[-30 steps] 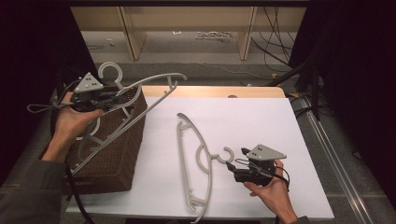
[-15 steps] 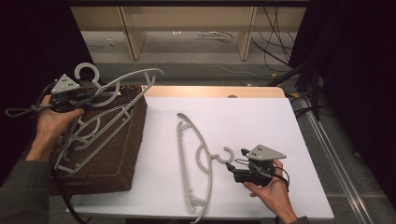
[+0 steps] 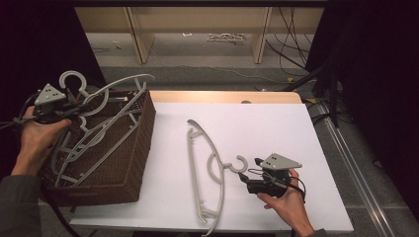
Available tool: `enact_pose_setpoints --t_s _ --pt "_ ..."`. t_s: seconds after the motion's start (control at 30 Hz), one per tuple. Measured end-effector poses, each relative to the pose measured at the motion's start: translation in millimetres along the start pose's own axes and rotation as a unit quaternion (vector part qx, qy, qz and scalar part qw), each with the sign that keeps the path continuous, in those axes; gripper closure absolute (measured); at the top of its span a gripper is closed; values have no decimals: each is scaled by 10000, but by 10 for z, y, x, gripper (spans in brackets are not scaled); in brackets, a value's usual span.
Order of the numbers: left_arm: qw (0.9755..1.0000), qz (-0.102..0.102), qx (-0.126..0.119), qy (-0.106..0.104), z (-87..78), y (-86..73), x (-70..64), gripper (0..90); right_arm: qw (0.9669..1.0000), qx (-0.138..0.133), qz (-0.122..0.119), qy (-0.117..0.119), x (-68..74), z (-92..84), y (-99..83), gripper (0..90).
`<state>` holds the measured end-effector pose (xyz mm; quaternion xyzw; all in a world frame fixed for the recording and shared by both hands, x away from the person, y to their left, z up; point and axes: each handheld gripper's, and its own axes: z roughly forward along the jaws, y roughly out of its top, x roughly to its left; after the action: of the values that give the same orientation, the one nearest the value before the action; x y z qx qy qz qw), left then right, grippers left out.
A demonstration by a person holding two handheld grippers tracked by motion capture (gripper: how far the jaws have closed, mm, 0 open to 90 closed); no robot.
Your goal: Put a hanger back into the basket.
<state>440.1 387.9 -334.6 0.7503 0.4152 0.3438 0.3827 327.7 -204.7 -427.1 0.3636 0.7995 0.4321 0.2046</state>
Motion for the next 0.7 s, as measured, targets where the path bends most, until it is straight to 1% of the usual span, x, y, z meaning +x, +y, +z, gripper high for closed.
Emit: enact_pose_setpoints --t_s 0.1,0.2,0.27,0.33,0.4,0.47,0.57,0.6,0.7 --pt "10000 -35 -34 -2 -22 -68 27 819 10000 -2 2 -12 -2 2 -1 276" --pt "10000 6 -35 40 -47 -124 64 819 10000 19 6 0 1 8 -3 276" --pt "10000 -30 -34 43 -60 -165 94 819 10000 19 -10 -2 2 9 -5 276" --pt "10000 16 -18 32 -74 -205 116 819 10000 16 -10 -4 1 9 -5 276" --pt "10000 35 19 5 -86 -240 126 819 10000 17 18 -2 -2 10 -6 276" --pt "10000 48 40 28 -91 -275 125 819 10000 40 20 -7 -7 13 -14 276" --pt "9999 97 119 -51 -73 -344 106 819 10000 54 0 -9 -14 19 -18 276" --pt "9999 68 122 -97 -70 -368 105 819 10000 53 -2 -9 -12 18 -18 276" --pt "9998 11 187 -66 -72 -415 120 819 10000 49 -1 -8 -11 19 -16 276"
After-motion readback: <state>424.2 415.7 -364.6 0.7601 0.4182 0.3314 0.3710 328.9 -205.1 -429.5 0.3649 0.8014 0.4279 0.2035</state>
